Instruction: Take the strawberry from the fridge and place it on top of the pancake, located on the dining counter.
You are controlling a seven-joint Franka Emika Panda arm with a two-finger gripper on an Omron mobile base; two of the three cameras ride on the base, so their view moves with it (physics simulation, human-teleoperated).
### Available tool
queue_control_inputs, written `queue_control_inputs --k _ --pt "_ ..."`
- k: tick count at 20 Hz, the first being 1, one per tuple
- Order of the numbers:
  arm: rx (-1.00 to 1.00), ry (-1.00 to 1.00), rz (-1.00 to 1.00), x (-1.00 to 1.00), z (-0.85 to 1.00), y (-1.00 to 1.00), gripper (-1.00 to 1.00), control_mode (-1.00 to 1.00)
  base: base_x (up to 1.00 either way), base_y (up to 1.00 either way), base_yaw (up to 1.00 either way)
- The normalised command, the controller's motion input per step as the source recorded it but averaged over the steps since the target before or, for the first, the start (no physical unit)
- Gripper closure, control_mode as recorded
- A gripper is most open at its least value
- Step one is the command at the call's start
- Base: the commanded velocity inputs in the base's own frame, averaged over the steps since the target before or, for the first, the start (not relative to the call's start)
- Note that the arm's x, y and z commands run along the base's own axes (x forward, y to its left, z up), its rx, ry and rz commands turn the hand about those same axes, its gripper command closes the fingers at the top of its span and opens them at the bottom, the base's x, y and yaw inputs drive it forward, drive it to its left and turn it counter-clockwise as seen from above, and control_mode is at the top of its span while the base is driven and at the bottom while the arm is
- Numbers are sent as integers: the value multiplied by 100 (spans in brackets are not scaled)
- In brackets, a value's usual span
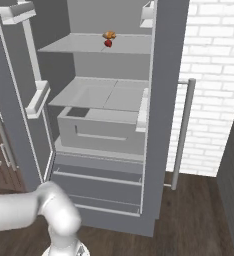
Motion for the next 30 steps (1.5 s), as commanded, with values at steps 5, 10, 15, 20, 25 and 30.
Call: queue_control_inputs --k 5,10,15,20,25,30 --pt "37 5 8 -67 0 -69 -100 -100 0 0 0" --pt "33 -7 9 -39 0 -96 -100 -100 0 0 0" --pt "37 -6 6 -8 0 -100 -100 -100 0 0 0" --pt "38 11 2 26 0 -87 -100 -100 0 0 0" --pt "15 -6 0 22 -1 -73 -100 -100 0 0 0" --pt "2 -6 -4 70 0 -57 -100 -100 0 0 0"
